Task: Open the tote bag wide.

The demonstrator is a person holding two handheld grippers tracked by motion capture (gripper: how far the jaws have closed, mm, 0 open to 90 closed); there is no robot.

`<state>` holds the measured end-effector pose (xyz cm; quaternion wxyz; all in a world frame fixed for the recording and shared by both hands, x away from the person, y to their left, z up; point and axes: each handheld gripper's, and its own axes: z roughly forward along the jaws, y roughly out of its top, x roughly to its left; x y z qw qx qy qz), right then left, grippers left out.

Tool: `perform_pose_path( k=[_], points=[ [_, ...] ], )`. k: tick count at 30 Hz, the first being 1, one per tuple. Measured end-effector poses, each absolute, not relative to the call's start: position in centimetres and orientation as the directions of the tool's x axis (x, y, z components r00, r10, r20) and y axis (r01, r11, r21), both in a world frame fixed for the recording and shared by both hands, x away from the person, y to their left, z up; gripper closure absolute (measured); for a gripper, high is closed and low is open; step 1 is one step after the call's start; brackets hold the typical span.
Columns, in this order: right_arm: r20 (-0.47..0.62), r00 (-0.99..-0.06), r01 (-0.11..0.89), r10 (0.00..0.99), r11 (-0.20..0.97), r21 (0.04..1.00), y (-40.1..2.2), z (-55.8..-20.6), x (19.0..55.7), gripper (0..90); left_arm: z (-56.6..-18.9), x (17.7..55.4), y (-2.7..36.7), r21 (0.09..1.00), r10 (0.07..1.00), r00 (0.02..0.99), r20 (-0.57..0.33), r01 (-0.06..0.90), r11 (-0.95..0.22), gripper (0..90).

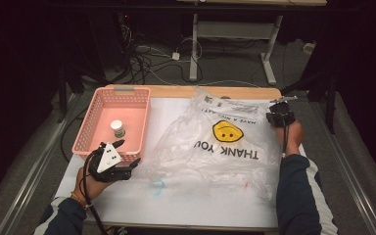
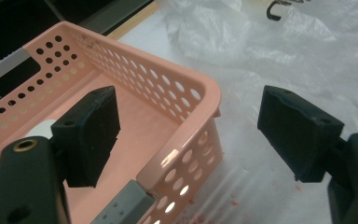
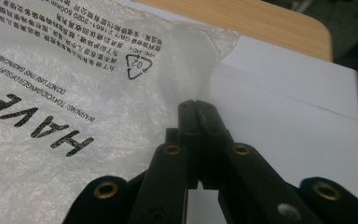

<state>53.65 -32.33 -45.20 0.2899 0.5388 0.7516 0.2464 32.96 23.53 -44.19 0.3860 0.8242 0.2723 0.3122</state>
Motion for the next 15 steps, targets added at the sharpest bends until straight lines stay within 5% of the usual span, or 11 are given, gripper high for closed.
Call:
perform_pose_path(
  k=[15],
  points=[
    [-0.128,-0.255,0.662,0.958,0.269,0.7,-35.5,-43.9,47.8,90.0,-43.7,32.2,24.1,0.813,0.706,0.633,0.318,0.201,-0.547,20.3]
  ],
)
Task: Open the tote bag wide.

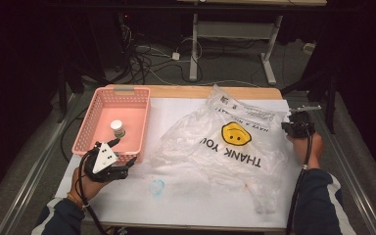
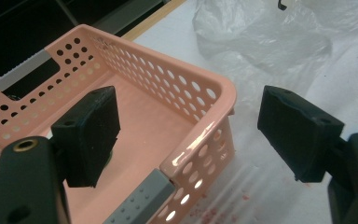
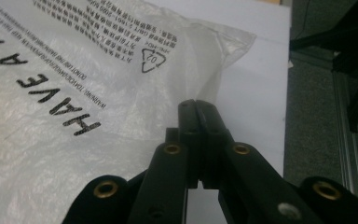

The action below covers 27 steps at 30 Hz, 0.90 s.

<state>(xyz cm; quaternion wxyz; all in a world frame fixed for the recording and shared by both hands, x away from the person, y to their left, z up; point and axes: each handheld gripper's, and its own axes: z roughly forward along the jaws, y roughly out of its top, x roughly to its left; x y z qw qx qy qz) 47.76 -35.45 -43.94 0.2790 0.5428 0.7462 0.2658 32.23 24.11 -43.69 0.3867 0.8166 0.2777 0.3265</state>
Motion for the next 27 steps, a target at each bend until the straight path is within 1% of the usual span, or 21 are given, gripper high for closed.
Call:
perform_pose_path(
  k=[1,2,5,7,8,9,11,15,16,17,19,20,21,24,27],
  points=[
    [-0.144,-0.279,0.657,0.95,0.298,0.692,-34.9,-44.1,46.6,90.0,-43.7,32.1,24.1,0.811,0.706,0.632,0.32,0.202,-0.549,20.3],
    [-0.144,-0.279,0.657,0.95,0.298,0.692,-34.9,-44.1,46.6,90.0,-43.8,32.0,24.1,0.812,0.707,0.632,0.317,0.205,-0.547,20.3],
    [-0.174,-0.333,0.649,0.927,0.359,0.671,-34.1,-44.2,44.6,90.0,-44.0,31.8,24.0,0.809,0.702,0.64,0.314,0.207,-0.55,20.2],
    [-0.171,-0.343,0.653,0.924,0.365,0.663,-34.0,-44.2,44.1,90.0,-44.1,31.7,23.8,0.804,0.696,0.645,0.317,0.207,-0.558,20.2],
    [-0.185,-0.351,0.651,0.918,0.381,0.656,-33.9,-44.2,43.8,90.0,-44.1,31.6,23.8,0.804,0.695,0.646,0.316,0.207,-0.558,20.2],
    [-0.209,-0.35,0.644,0.913,0.397,0.655,-33.8,-44.1,43.4,87.0,-44.1,31.6,23.7,0.804,0.694,0.647,0.315,0.207,-0.558,20.2],
    [-0.215,-0.357,0.628,0.909,0.404,0.665,-33.7,-43.8,42.8,81.6,-44.3,31.6,23.6,0.801,0.691,0.65,0.316,0.208,-0.562,20.2],
    [-0.219,-0.417,0.542,0.882,0.435,0.72,-32.5,-42.3,41.4,74.7,-44.4,31.5,23.4,0.799,0.687,0.654,0.317,0.206,-0.565,20.2],
    [-0.202,-0.499,0.466,0.843,0.457,0.757,-31.1,-41.5,40.5,72.6,-44.4,31.5,23.4,0.799,0.687,0.654,0.317,0.206,-0.565,20.2],
    [-0.202,-0.499,0.466,0.843,0.457,0.757,-31.1,-41.5,40.5,72.6,-44.4,31.5,23.4,0.798,0.686,0.655,0.317,0.206,-0.566,20.2],
    [-0.193,-0.576,0.41,0.794,0.485,0.773,-29.1,-40.7,39.5,70.5,-44.4,31.5,23.3,0.796,0.683,0.657,0.319,0.206,-0.569,20.2],
    [-0.155,-0.67,0.352,0.726,0.494,0.795,-26.8,-40.3,38.4,68.2,-44.4,31.5,23.3,0.797,0.683,0.658,0.317,0.206,-0.568,20.2],
    [-0.155,-0.67,0.352,0.726,0.494,0.795,-26.8,-40.3,38.4,68.2,-44.5,31.5,23.3,0.797,0.683,0.658,0.317,0.206,-0.568,20.2],
    [-0.139,-0.786,0.279,0.603,0.546,0.79,-22.9,-40.0,36.7,64.6,-44.4,31.4,23.3,0.799,0.684,0.659,0.314,0.206,-0.565,20.1],
    [-0.146,-0.86,0.214,0.49,0.606,0.766,-19.4,-40.3,35.2,61.1,-44.5,31.4,23.3,0.796,0.681,0.661,0.315,0.206,-0.569,20.0]
  ],
)
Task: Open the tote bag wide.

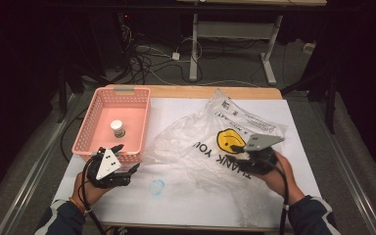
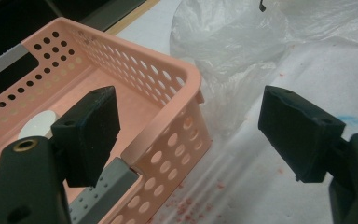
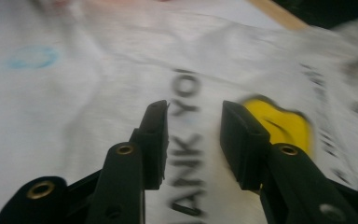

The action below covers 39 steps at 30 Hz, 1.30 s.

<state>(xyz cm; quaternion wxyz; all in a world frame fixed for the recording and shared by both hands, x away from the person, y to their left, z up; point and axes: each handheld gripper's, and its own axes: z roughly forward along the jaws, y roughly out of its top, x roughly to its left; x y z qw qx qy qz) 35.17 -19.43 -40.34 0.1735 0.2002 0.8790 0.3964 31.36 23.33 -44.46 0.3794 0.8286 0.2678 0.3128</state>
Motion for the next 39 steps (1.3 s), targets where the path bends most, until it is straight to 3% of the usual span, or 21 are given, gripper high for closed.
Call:
perform_pose_path(
  k=[4,13,20,28,39],
  points=[
    [-0.125,-0.914,0.183,0.386,0.667,0.722,-16.1,-42.0,34.3,55.3,-44.4,31.3,23.3,0.795,0.68,0.661,0.318,0.205,-0.571,20.0],
    [-0.162,-0.933,0.163,0.321,0.779,0.605,-13.7,-44.7,34.0,49.8,-44.6,31.4,23.2,0.792,0.676,0.665,0.316,0.208,-0.574,20.0],
    [-0.126,-0.937,0.199,0.325,0.794,0.575,-13.8,-46.3,34.8,58.6,-44.6,31.3,23.2,0.791,0.671,0.673,0.312,0.207,-0.575,19.9],
    [-0.061,-0.942,0.236,0.33,0.781,0.579,-14.1,-46.4,35.4,87.5,-44.7,31.4,23.1,0.786,0.664,0.678,0.316,0.206,-0.583,19.9],
    [-0.104,-0.917,0.231,0.385,0.727,0.647,-14.7,-44.8,35.2,90.0,-44.6,31.5,23.3,0.788,0.669,0.673,0.315,0.208,-0.58,20.0]
  ],
)
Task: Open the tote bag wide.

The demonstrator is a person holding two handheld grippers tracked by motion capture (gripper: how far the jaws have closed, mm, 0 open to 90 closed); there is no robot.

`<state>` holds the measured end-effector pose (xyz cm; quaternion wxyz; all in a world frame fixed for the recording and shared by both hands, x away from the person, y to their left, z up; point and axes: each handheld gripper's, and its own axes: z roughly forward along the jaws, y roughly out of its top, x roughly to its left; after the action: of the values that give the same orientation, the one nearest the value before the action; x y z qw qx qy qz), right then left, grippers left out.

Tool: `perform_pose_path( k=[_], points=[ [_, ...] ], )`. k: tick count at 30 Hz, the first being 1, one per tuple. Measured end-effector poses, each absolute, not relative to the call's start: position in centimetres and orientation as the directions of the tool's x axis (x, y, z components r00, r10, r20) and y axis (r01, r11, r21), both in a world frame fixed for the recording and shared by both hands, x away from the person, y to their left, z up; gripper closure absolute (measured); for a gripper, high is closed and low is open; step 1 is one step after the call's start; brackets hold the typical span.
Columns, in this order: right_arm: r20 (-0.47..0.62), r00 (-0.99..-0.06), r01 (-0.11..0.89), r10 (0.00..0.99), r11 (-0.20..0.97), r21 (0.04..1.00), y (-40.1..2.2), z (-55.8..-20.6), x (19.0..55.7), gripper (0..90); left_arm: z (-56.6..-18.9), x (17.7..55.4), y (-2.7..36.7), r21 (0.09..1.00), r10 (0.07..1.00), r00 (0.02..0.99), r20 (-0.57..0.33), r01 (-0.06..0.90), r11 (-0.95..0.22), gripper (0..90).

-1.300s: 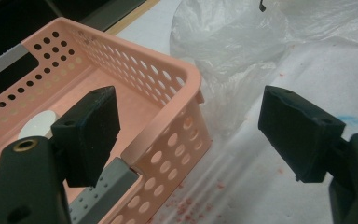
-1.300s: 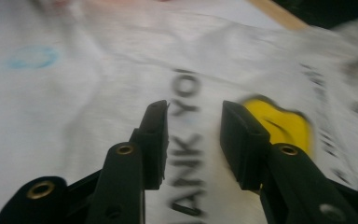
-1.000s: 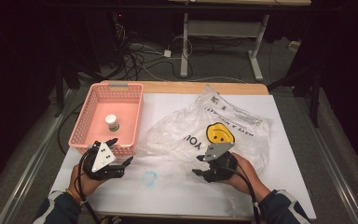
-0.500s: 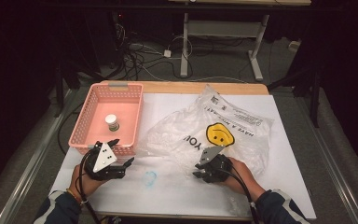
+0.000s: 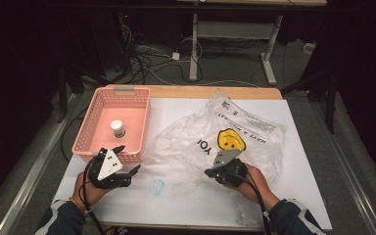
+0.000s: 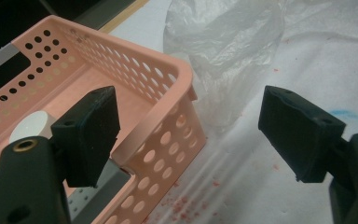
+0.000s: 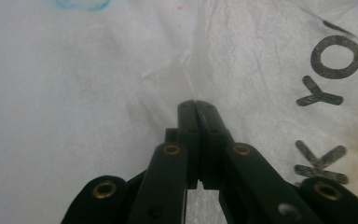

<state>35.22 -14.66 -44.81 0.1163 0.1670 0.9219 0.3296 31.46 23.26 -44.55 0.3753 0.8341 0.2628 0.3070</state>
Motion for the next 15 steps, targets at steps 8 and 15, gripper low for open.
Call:
perform_pose_path(
  k=[8,15],
  points=[
    [-0.127,-0.876,0.236,0.465,0.645,0.727,-15.5,-43.3,36.5,90.0,-44.5,31.6,23.4,0.789,0.675,0.666,0.317,0.209,-0.577,20.0],
    [-0.158,-0.832,0.246,0.533,0.608,0.755,-15.9,-42.6,38.0,90.0,-44.3,31.7,23.5,0.793,0.681,0.66,0.317,0.21,-0.572,20.0]
  ],
)
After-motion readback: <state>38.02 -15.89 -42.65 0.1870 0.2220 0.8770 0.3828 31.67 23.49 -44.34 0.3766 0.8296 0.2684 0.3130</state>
